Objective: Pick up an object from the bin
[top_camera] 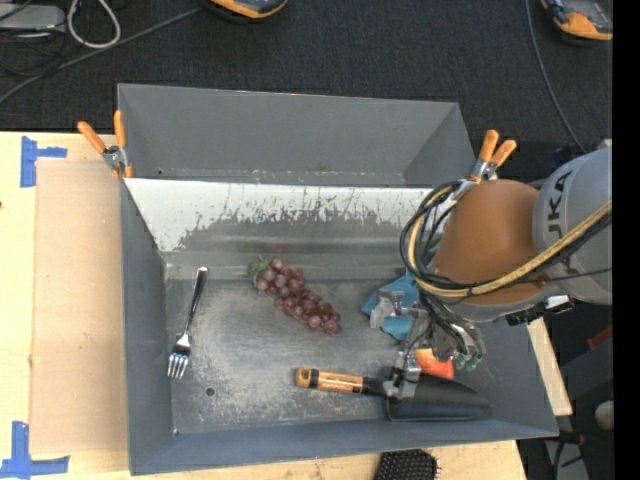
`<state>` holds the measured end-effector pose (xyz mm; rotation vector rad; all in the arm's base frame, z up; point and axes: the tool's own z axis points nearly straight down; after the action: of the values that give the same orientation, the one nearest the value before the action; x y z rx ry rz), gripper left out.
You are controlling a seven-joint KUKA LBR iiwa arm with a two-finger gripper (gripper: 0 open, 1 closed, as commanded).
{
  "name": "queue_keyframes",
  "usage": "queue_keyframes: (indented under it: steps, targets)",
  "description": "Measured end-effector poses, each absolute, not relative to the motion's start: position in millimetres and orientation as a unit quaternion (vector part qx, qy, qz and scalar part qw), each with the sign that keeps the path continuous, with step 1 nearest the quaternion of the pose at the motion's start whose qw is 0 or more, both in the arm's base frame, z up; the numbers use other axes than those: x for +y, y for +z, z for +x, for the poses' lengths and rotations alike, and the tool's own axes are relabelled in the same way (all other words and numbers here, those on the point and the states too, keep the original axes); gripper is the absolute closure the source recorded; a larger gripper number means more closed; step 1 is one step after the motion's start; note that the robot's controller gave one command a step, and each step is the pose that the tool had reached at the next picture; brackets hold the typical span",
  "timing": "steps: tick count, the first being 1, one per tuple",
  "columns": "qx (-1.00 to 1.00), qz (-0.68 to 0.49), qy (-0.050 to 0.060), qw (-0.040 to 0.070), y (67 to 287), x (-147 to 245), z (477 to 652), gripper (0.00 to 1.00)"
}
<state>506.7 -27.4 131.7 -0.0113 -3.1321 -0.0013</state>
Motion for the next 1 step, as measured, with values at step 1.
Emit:
queue_keyframes:
  steps: [1]
  targets:
    - [-1.0, -0.003, 0.0, 0.001, 135.4, -27.4, 508.6, 0.0]
